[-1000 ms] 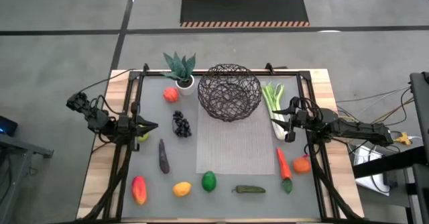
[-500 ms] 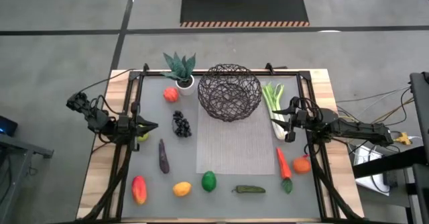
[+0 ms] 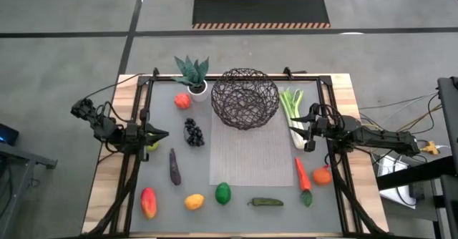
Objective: Build produce basket
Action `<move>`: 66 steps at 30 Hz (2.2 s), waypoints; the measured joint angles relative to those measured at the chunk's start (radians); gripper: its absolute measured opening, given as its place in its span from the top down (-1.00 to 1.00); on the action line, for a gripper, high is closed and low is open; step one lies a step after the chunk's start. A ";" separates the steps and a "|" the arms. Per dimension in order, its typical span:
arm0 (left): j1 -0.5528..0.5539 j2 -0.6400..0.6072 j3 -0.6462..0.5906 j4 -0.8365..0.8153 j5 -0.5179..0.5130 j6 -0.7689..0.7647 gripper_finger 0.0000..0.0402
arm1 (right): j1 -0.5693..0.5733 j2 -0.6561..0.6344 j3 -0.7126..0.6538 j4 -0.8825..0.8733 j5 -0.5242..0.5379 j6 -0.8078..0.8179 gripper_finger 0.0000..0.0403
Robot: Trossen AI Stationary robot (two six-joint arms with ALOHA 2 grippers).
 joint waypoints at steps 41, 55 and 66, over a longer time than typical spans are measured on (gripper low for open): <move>0.000 0.030 0.000 0.427 0.059 0.026 0.98 | 0.000 0.000 0.000 0.060 0.060 0.383 0.29; -0.001 0.308 0.000 0.656 -0.158 -0.132 0.98 | 0.000 -0.002 0.000 0.110 0.060 0.319 0.29; 0.002 0.512 0.002 0.624 -0.396 -0.475 1.00 | 0.000 0.000 0.000 0.109 0.067 0.302 0.29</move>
